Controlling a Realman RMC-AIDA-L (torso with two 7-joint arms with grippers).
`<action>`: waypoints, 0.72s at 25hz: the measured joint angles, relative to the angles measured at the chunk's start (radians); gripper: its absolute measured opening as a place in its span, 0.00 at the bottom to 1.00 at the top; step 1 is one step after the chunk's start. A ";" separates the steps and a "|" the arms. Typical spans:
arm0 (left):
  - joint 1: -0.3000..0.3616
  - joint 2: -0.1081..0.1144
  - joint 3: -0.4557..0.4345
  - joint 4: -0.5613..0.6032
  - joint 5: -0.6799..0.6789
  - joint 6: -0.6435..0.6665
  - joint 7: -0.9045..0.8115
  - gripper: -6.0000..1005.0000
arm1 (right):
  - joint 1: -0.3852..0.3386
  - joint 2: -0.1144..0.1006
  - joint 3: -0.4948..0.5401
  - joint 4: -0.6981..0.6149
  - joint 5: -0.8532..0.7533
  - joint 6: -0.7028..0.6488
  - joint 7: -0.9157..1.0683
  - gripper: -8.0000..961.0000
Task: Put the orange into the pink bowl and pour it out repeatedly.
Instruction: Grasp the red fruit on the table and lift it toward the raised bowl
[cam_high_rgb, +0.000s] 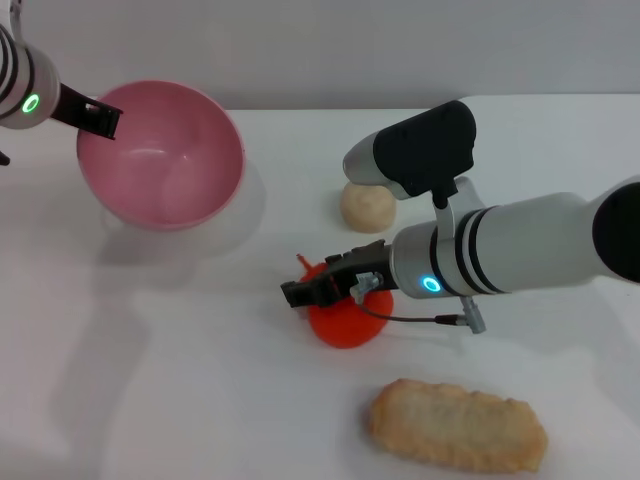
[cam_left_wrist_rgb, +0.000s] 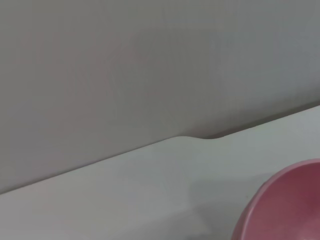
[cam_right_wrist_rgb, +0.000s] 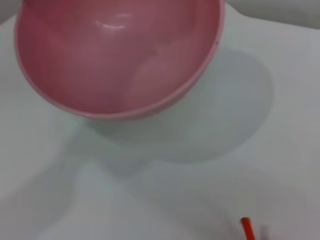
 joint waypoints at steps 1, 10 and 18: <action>0.000 0.000 0.000 0.000 0.000 0.000 0.001 0.05 | 0.006 0.000 0.000 0.009 0.003 0.001 0.000 0.77; 0.000 -0.002 0.002 0.012 0.000 -0.003 0.005 0.05 | 0.037 -0.003 -0.010 0.040 0.026 0.027 -0.012 0.77; -0.001 -0.001 0.004 0.012 0.000 -0.005 0.007 0.05 | 0.021 -0.006 -0.006 -0.007 -0.012 0.036 -0.033 0.49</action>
